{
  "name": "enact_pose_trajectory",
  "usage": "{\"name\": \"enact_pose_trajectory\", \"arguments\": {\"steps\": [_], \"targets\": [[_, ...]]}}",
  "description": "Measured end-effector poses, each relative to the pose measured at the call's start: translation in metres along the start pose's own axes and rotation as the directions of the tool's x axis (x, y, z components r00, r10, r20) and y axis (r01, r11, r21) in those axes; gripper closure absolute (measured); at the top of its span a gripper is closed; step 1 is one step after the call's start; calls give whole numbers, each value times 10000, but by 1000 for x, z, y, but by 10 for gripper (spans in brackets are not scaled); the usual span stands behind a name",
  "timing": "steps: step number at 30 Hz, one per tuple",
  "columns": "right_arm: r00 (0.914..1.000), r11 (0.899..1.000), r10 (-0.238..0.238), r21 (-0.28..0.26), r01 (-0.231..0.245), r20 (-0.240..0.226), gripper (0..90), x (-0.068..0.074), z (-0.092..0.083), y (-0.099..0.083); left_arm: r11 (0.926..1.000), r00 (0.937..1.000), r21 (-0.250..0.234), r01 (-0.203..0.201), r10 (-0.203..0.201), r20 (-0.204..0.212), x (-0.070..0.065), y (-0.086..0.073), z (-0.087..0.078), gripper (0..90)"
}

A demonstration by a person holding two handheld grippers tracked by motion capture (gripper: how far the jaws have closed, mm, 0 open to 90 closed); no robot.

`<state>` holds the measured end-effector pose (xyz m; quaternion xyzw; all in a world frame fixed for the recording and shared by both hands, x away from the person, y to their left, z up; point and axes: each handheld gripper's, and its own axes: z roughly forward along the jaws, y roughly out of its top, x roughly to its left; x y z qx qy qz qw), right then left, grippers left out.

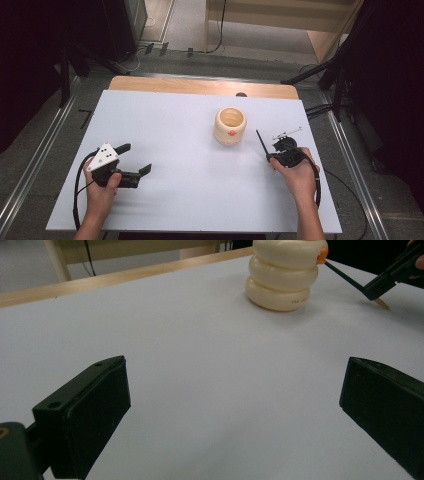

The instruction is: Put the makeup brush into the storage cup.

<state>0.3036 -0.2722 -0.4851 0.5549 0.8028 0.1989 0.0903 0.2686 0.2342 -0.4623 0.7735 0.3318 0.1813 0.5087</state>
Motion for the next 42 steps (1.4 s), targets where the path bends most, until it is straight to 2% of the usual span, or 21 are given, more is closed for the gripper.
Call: {"name": "enact_pose_trajectory", "arguments": {"steps": [4, 5, 8, 9, 12, 14, 17, 21, 26, 31, 32, 34, 37, 42], "targets": [[9997, 9976, 194, -664, -206, -174, 851, -1, -4, -6, 9999, 9998, -44, -141, 141, 158, -3, 10, 7, 3], [9998, 9954, 139, -952, -148, -110, 851, -1, -6, -7, 9999, 9997, -80, -147, 149, 185, -4, 12, 9, 3], [9998, 9919, 181, -1257, -177, 18, 851, -1, -9, -10, 9997, 9996, -195, -114, 119, 255, -5, 19, 16, 3], [9996, 9876, 258, -1549, -241, 86, 851, -1, -12, -12, 9997, 9995, -237, -116, 123, 298, -6, 21, 18, 3], [9993, 9819, 383, -1858, -368, 44, 851, 0, -16, -14, 9994, 9992, -307, -140, 151, 367, -7, 26, 25, 5], [9995, 9803, 318, -1950, -301, 59, 851, 0, -16, -14, 9992, 9993, -395, -39, 53, 372, -5, 28, 29, 9], [9996, 9728, 276, -2299, -276, -30, 851, 3, -19, -15, 9985, 9994, -542, 79, -60, 348, -1, 30, 32, 12], [10000, 9692, -54, -2462, 55, 9, 850, 11, -21, -14, 9993, 9989, -374, 32, -14, 477, -2, 28, 35, 18], [9994, 9622, -325, -2701, 336, 84, 850, 19, -23, -12, 9988, 9965, 5, -485, 483, 687, -8, 24, 35, 18], [9986, 9550, -510, -2918, 537, 167, 850, 29, -25, -9, 9995, 9973, -76, -305, 309, 668, -6, 21, 34, 18], [9975, 9496, -683, -3055, 701, 165, 850, 35, -28, -6, 9994, 9970, -88, -346, 352, 691, -7, 21, 34, 18], [9970, 9481, -741, -3087, 768, 202, 850, 37, -29, -6, 9992, 9965, -32, -405, 406, 727, -8, 21, 34, 18], [9944, 9399, -1007, -3247, 1058, 326, 850, 44, -34, -5, 9988, 9958, 84, -483, 475, 787, -9, 19, 37, 18], [9922, 9350, -1196, -3320, 1246, 356, 849, 48, -35, -4, 9993, 9940, 29, -381, 376, 1025, -10, 20, 36, 18]]}}
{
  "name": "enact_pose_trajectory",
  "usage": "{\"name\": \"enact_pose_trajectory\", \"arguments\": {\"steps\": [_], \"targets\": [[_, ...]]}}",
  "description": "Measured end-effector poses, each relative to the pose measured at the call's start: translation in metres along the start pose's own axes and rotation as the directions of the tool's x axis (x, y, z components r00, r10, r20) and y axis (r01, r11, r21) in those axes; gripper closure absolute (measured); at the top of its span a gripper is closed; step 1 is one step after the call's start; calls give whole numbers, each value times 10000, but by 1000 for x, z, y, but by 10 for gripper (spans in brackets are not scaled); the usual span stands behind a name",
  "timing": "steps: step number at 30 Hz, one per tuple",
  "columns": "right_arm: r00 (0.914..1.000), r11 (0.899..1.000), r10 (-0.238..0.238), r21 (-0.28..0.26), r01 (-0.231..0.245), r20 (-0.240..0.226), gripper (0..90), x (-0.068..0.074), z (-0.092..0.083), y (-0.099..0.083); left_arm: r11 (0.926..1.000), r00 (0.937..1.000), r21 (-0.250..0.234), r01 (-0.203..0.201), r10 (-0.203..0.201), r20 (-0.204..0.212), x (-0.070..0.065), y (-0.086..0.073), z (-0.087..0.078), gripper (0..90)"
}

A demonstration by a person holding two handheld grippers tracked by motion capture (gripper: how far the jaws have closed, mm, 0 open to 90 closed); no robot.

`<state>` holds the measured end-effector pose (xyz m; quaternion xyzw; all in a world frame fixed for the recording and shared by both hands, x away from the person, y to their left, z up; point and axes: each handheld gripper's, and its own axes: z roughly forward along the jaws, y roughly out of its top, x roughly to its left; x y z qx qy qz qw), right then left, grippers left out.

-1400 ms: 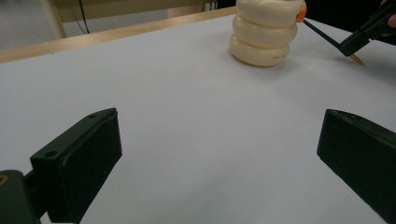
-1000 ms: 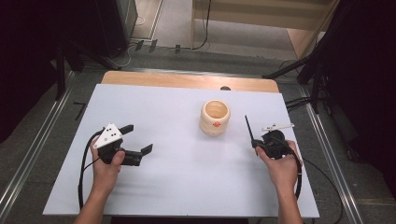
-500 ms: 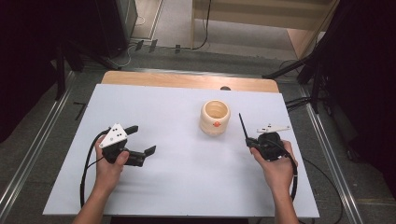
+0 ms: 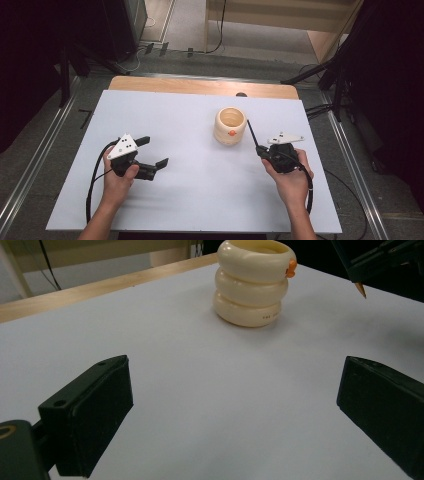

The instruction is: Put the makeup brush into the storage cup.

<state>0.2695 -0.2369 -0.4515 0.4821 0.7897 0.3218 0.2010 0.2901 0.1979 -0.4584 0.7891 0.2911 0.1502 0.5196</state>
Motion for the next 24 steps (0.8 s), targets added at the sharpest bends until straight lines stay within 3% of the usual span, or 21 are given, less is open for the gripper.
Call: {"name": "enact_pose_trajectory", "arguments": {"steps": [10, 24], "targets": [[9993, 9987, -367, -353, 369, 49, 849, 6, -8, 3, 10000, 9990, -37, 66, -64, 448, -5, 1, 4, 22], [9924, 9895, -1208, -773, 1224, 251, 848, 27, -14, 9, 10000, 9985, 12, -14, 13, 555, -11, 4, 7, 100]]}}
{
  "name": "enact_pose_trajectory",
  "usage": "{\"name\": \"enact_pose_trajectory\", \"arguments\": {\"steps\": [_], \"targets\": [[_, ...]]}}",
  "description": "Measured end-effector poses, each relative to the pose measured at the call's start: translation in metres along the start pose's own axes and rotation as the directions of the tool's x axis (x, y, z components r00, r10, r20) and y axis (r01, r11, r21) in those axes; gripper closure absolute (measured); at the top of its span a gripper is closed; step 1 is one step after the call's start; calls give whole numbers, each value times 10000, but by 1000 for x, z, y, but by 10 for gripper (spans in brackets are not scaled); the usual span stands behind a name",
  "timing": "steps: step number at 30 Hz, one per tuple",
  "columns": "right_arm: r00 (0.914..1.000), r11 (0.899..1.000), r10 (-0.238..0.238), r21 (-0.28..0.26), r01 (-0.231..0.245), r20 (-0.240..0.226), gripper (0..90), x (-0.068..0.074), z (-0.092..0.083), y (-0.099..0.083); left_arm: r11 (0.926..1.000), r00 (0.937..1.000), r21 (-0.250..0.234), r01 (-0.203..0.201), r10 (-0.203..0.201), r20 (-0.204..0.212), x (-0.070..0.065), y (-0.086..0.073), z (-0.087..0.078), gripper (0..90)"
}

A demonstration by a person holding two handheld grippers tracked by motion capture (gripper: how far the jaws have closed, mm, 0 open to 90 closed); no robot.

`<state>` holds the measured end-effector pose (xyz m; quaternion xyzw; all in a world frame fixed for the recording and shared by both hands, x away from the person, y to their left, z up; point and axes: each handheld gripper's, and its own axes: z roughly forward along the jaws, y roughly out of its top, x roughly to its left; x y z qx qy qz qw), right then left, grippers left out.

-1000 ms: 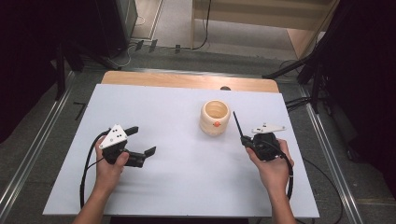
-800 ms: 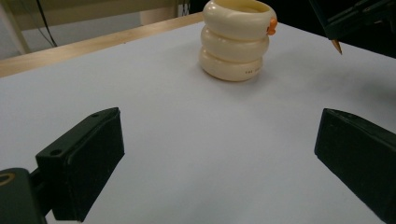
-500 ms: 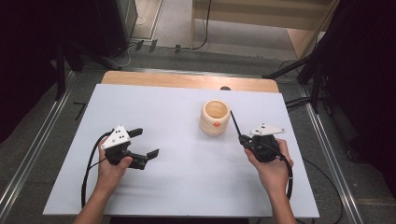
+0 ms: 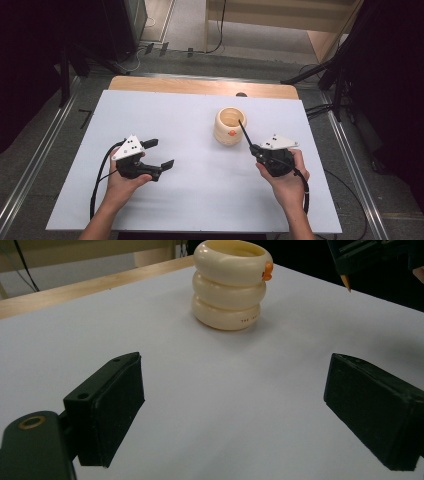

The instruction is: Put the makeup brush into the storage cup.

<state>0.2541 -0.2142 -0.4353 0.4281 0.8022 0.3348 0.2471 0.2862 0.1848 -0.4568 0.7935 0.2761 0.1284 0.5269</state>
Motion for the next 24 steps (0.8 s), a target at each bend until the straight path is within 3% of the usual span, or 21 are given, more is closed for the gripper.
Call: {"name": "enact_pose_trajectory", "arguments": {"steps": [2, 19, 24], "targets": [[9996, 9996, -267, -21, 267, -7, 848, 6, 1, 2, 10000, 10000, -20, 41, -41, 16, 0, 1, 0, 110], [9932, 9933, -1135, -231, 1128, -267, 846, 27, 7, 7, 9997, 9996, -213, 152, -148, 227, -4, 4, 1, 167], [9894, 9899, -1398, -299, 1386, -398, 846, 33, 12, 7, 9991, 9996, -317, 282, -279, 84, -5, 5, 0, 222]]}}
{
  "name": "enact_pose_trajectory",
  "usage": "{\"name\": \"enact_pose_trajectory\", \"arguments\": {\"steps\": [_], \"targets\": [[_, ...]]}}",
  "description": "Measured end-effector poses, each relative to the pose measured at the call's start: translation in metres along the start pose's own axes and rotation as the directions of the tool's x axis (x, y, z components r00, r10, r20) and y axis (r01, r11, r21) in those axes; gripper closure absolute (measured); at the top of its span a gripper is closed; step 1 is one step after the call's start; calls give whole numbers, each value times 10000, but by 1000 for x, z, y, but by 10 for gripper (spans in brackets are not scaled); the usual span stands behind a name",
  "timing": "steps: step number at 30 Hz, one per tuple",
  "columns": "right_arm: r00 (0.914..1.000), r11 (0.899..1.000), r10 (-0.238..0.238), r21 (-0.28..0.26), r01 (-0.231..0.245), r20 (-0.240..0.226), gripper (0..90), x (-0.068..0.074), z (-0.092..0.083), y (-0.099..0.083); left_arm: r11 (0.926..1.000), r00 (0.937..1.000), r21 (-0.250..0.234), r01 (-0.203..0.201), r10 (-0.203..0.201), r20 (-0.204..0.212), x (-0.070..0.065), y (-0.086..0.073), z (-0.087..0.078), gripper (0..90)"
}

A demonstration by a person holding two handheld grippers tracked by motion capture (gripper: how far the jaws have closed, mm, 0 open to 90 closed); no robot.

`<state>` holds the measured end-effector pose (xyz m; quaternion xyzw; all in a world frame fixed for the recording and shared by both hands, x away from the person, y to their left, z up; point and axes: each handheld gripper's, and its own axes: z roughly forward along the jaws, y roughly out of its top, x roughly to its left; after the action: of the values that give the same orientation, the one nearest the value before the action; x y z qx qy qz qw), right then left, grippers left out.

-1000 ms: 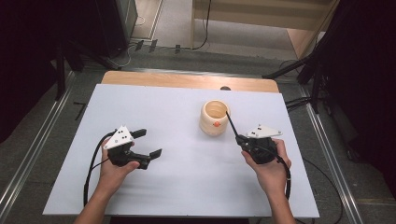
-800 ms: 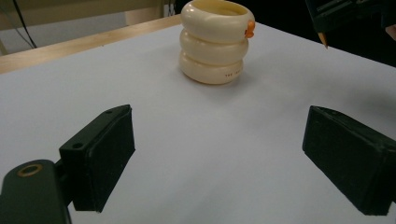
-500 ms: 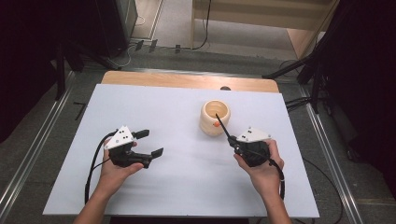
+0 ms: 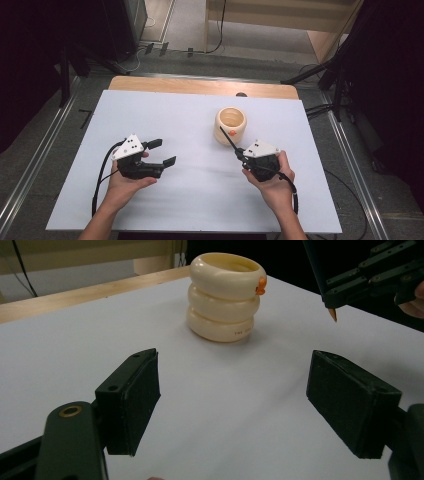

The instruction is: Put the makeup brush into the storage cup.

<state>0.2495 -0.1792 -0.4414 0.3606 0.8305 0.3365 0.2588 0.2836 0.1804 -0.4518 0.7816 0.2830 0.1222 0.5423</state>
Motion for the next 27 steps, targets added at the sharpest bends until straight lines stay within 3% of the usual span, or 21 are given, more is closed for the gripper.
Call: {"name": "enact_pose_trajectory", "arguments": {"steps": [12, 15, 27], "targets": [[9971, 9971, -758, -80, 758, -42, 845, 17, 9, 3, 9998, 9997, 26, 176, -176, 197, -1, 1, 2, 253], [9932, 9931, -1164, -126, 1164, 35, 845, 22, 11, 4, 9998, 9994, 0, 210, -210, 275, -2, 2, 2, 272], [9825, 9823, -1860, -186, 1861, 61, 845, 35, 18, 6, 9996, 9974, -21, 297, -295, 658, -5, 2, 5, 331]]}}
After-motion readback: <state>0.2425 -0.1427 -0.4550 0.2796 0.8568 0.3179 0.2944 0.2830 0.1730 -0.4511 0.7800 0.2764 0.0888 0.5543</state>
